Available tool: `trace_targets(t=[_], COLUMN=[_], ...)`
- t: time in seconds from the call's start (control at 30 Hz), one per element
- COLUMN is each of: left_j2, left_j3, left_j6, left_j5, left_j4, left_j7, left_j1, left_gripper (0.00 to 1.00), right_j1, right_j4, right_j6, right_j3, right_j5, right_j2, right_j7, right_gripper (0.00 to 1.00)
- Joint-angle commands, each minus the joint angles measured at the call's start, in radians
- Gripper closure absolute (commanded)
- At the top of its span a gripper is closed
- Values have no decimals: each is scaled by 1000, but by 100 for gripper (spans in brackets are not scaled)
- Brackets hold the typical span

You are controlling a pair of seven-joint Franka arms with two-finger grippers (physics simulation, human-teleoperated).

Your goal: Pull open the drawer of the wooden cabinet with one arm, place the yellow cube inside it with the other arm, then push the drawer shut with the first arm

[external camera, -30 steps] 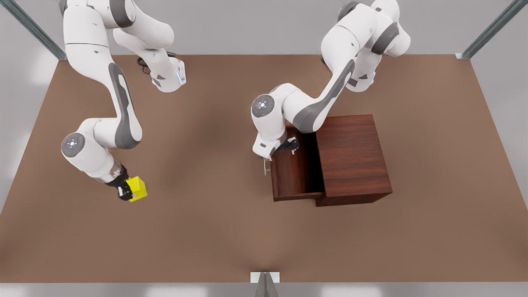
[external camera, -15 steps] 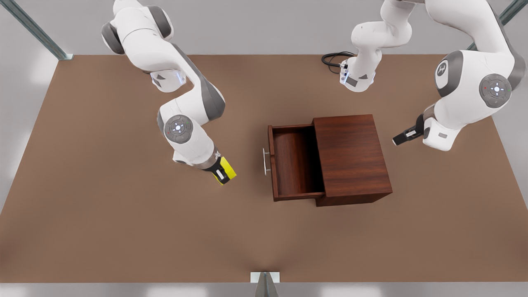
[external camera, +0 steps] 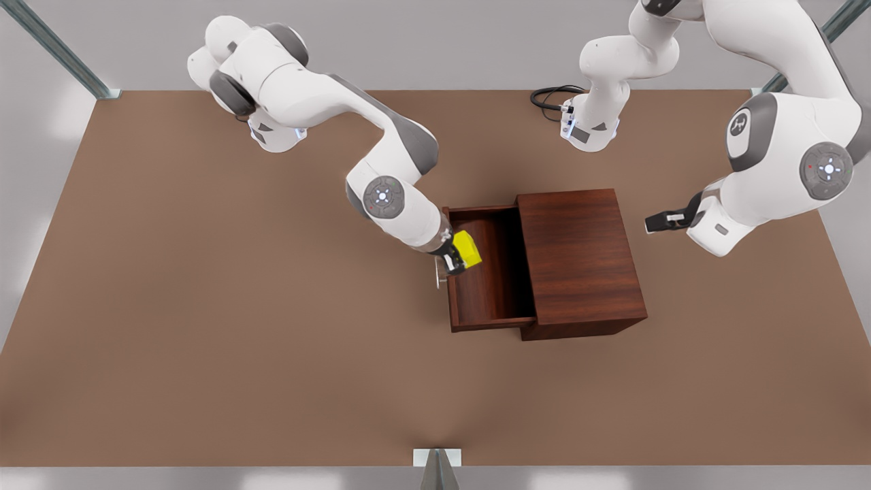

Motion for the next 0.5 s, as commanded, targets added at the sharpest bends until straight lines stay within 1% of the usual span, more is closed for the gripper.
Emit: trace_targets(t=[0.0,0.07,0.17,0.27,0.3,0.33,0.47], left_j2=[-1,-6,-12,-14,-14,-14,-14], left_j3=[0,-2,-5,-4,-4,-4,-4], left_j6=[-22,-22,-22,-21,-19,-21,-19], left_j5=[3,3,3,3,3,3,3], left_j4=[-1,-8,-20,-23,-23,-23,-23], left_j7=[196,195,184,182,182,182,181], left_j1=[0,0,-5,-5,-5,-5,-3], left_gripper=[0,0,0,0,0,0,0], right_j1=[17,39,85,111,112,112,112], right_j4=[20,26,62,80,80,80,82], right_j6=[102,118,121,141,147,147,149], right_j3=[-5,-16,-65,-85,-86,-86,-85], right_j5=[2,0,0,0,0,-1,-6], right_j2=[26,44,91,118,122,124,124], right_j7=[446,448,448,454,454,454,445], right_gripper=[33,33,33,33,32,0,0])
